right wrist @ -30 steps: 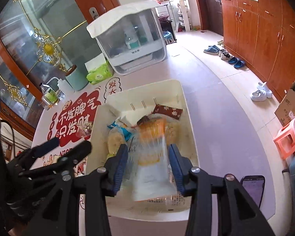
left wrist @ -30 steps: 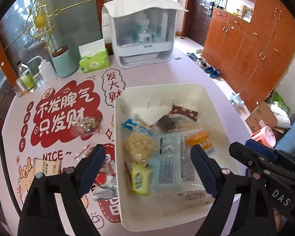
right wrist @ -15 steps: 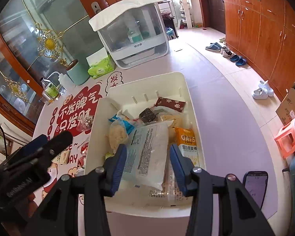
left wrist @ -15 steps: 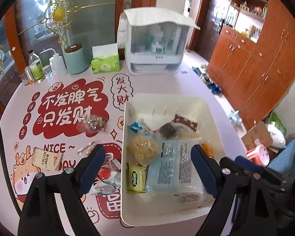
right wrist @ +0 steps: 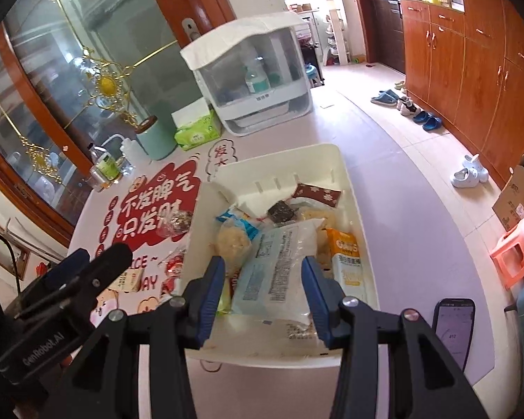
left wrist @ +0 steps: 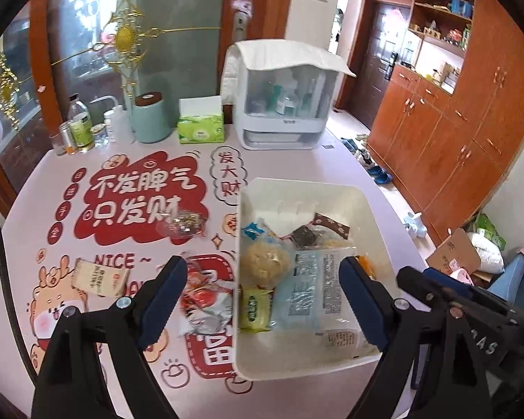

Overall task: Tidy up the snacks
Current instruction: 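Move both tools back from the tray toward the remaining snacks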

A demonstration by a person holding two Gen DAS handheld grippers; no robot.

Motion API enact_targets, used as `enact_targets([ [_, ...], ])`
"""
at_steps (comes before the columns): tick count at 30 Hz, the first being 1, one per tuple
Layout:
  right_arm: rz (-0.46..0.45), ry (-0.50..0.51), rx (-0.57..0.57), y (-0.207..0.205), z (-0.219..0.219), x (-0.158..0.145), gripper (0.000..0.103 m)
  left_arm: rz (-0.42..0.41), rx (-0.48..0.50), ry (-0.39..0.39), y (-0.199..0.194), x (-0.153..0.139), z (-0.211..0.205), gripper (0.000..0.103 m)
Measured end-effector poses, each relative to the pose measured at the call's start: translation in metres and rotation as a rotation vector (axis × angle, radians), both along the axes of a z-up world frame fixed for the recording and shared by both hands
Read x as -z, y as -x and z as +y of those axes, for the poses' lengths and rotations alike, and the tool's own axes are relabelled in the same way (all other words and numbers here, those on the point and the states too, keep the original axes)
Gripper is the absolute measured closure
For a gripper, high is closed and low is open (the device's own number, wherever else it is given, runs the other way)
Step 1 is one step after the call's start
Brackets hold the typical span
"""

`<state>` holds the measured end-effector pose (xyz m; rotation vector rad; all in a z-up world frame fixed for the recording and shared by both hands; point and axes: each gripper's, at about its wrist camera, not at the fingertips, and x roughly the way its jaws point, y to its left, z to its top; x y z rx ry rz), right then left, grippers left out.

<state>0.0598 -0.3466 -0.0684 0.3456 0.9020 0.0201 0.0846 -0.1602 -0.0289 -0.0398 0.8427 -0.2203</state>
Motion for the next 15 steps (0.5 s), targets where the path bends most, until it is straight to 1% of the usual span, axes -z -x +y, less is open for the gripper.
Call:
enact_targets([
  [4, -0.040, 0.015, -0.016, 0.007, 0.018, -0.015, 0.057, -0.016, -0.036, -0.014, 0.009, -0.013, 0.031, 0.015],
  [7, -0.064, 0.003, -0.029, 0.008, 0.033, -0.024, 0.057, -0.045, -0.086, -0.023, 0.015, -0.028, 0.064, 0.015],
  [11, -0.091, 0.002, -0.047, 0.008, 0.056, -0.034, 0.057, -0.108, -0.166, -0.030, 0.025, -0.054, 0.123, 0.015],
  [15, -0.107, 0.006, -0.069, 0.006, 0.090, -0.046, 0.057, -0.165, -0.230, -0.045, 0.033, -0.074, 0.178, 0.015],
])
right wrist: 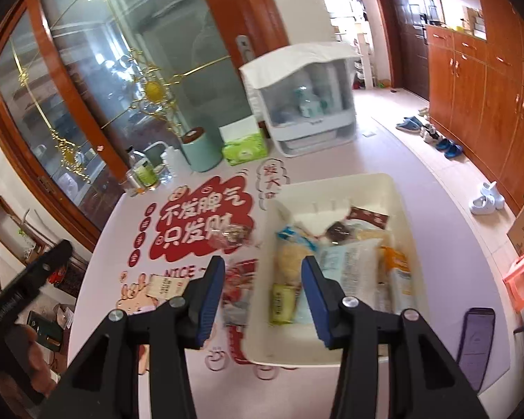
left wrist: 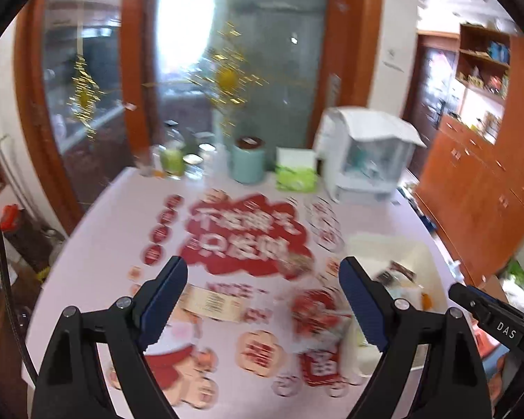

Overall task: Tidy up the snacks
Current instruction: 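Move both tools back from the tray toward the remaining snacks, then grasp the beige soda cracker pack with the left tool while the right tool grasps the clear nut bag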

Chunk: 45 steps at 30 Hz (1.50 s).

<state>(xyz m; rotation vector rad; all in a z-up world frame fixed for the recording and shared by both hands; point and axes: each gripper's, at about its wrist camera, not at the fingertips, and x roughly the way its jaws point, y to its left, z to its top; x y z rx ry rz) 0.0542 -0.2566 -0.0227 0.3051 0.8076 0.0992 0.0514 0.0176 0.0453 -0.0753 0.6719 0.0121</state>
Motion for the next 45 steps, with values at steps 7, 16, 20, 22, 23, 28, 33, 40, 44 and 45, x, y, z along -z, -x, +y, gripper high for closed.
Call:
enact_targets([
  [7, -0.046, 0.027, -0.022, 0.001, 0.071, -0.027, 0.057, -0.050, -0.029, 0.001, 0.002, -0.024, 0.084, 0.015],
  [16, -0.089, 0.066, 0.045, -0.006, 0.138, -0.045, 0.052, -0.052, 0.141, -0.089, -0.025, -0.022, 0.137, 0.015],
  [20, -0.071, 0.089, 0.084, -0.020, 0.157, -0.049, 0.052, -0.037, 0.255, -0.143, -0.048, -0.017, 0.134, 0.015],
  [22, -0.060, 0.100, 0.096, -0.032, 0.163, -0.052, 0.052, -0.036, 0.303, -0.166, -0.060, -0.016, 0.129, 0.015],
  [23, -0.055, 0.109, 0.099, -0.039, 0.164, -0.053, 0.051, -0.038, 0.341, -0.190, -0.070, -0.013, 0.124, 0.015],
  [28, -0.021, 0.166, 0.130, -0.076, 0.164, -0.043, 0.040, 0.030, 0.556, -0.284, -0.110, 0.034, 0.095, 0.009],
  [33, 0.074, 0.161, 0.105, -0.123, 0.159, 0.000, 0.036, 0.213, 0.774, -0.388, -0.142, 0.125, 0.069, 0.009],
  [40, 0.279, 0.142, 0.106, -0.189, 0.145, 0.101, 0.036, 0.436, 0.920, -0.480, -0.168, 0.234, 0.055, 0.009],
  [44, 0.362, 0.121, 0.108, -0.215, 0.135, 0.144, 0.036, 0.516, 0.952, -0.477, -0.178, 0.271, 0.054, 0.009],
  [45, 0.377, 0.112, 0.111, -0.222, 0.132, 0.153, 0.036, 0.524, 0.958, -0.472, -0.180, 0.276, 0.053, 0.009],
])
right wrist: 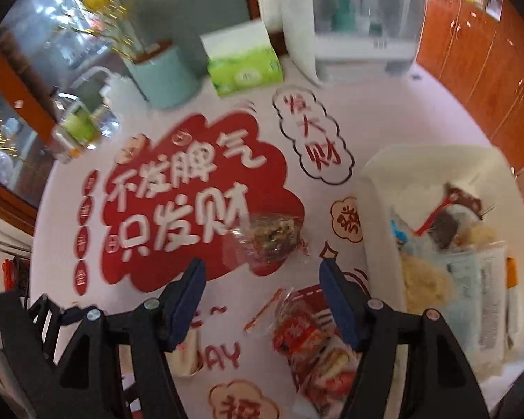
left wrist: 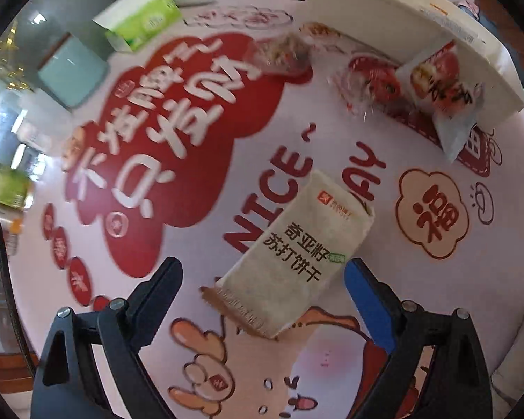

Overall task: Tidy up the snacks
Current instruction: 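Grasp the beige soda cracker pack with the left tool while the right tool grasps the clear nut bag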

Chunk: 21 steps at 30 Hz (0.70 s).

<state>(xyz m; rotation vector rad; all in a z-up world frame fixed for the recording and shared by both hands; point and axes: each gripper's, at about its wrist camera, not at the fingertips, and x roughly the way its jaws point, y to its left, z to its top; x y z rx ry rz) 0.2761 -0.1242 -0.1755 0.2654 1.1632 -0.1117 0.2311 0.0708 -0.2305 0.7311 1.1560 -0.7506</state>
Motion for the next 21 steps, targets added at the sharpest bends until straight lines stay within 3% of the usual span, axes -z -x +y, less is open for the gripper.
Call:
enact_targets([
  [4, 0.051, -0.041, 0.031, -0.023, -0.008, 0.032, 0.036, 0.033, 0.003, 0.014, -0.009, 0.017, -0.001, 0.009],
  [11, 0.115, -0.048, 0.038, -0.048, -0.006, 0.072, 0.036, 0.102, -0.044, 0.077, -0.029, 0.019, 0.002, 0.009],
  [15, 0.094, -0.046, 0.031, -0.052, -0.004, 0.077, 0.034, 0.158, -0.081, 0.104, -0.036, 0.023, 0.004, 0.009],
  [21, 0.084, 0.039, -0.026, -0.054, 0.015, 0.081, 0.026, 0.218, -0.080, 0.134, -0.039, 0.023, 0.006, 0.010],
])
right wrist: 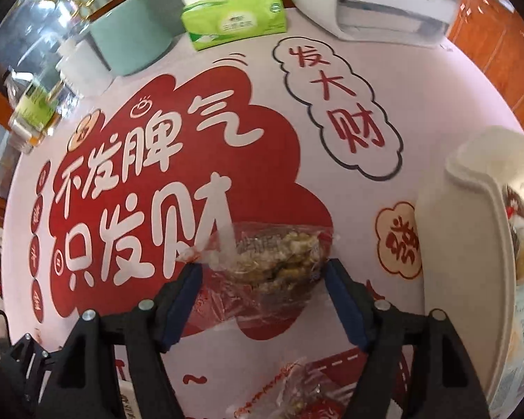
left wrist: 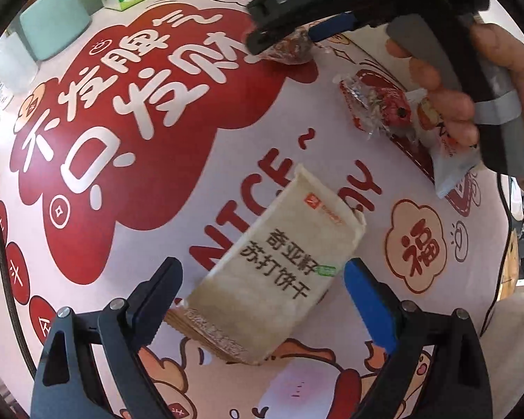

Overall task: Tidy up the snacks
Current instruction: 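Grasp the beige soda cracker pack with the left tool while the right tool grasps the clear nut bag, then carry the cracker pack and nut bag over the white tray with both tools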

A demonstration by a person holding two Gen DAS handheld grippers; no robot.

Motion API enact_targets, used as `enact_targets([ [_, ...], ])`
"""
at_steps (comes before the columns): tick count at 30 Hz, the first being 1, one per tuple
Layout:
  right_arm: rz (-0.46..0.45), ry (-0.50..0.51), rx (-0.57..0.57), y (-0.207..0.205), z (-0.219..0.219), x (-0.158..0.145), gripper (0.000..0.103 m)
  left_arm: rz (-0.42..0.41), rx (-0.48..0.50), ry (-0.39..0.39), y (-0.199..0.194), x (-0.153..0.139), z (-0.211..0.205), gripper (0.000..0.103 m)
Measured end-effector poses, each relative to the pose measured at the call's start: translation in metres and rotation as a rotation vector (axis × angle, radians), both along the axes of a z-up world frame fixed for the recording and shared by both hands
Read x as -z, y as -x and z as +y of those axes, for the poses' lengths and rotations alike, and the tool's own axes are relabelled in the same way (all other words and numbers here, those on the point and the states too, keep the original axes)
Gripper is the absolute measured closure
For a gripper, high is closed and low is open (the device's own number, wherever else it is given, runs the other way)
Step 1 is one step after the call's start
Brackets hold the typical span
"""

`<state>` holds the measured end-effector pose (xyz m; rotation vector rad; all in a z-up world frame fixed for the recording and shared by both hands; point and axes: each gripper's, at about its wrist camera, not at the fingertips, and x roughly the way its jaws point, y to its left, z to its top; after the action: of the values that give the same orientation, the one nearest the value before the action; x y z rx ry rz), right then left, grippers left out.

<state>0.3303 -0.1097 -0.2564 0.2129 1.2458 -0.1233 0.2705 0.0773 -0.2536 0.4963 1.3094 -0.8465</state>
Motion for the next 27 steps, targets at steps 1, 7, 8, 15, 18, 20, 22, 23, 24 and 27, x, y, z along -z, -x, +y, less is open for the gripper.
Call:
enact_targets([
  [1, -0.002, 0.006, -0.005, -0.001, 0.002, 0.001, 0.024, -0.003, 0.011, 0.000, 0.001, 0.000, 0.000, 0.010],
  [7, 0.017, 0.010, -0.032, -0.002, 0.004, 0.006, 0.018, -0.054, 0.087, -0.067, 0.015, 0.005, -0.009, 0.009],
  [8, 0.041, 0.006, -0.031, -0.003, 0.004, 0.011, 0.018, -0.061, 0.089, -0.071, 0.018, 0.003, -0.013, 0.009],
  [15, 0.003, 0.062, -0.021, -0.001, 0.000, 0.012, 0.023, -0.109, 0.070, -0.082, 0.016, -0.001, -0.028, 0.039],
  [18, -0.029, 0.090, -0.029, -0.001, -0.003, 0.007, 0.058, -0.116, 0.015, -0.089, 0.014, -0.005, -0.031, 0.045],
  [20, -0.044, 0.037, -0.026, 0.001, -0.008, 0.007, 0.067, -0.117, -0.022, -0.091, 0.014, -0.006, -0.031, 0.046],
  [22, -0.060, 0.008, -0.013, 0.005, -0.012, 0.005, 0.068, -0.117, -0.069, -0.092, 0.015, -0.007, -0.031, 0.048],
  [23, -0.064, -0.007, -0.006, 0.007, -0.014, 0.004, 0.070, -0.116, -0.094, -0.090, 0.017, -0.009, -0.030, 0.048],
  [24, -0.072, -0.024, 0.004, 0.010, -0.017, 0.003, 0.071, -0.101, -0.127, -0.083, 0.019, -0.010, -0.028, 0.048],
  [27, -0.091, -0.090, 0.023, 0.017, -0.021, -0.002, 0.075, -0.099, -0.198, -0.051, 0.025, -0.019, -0.017, 0.048],
])
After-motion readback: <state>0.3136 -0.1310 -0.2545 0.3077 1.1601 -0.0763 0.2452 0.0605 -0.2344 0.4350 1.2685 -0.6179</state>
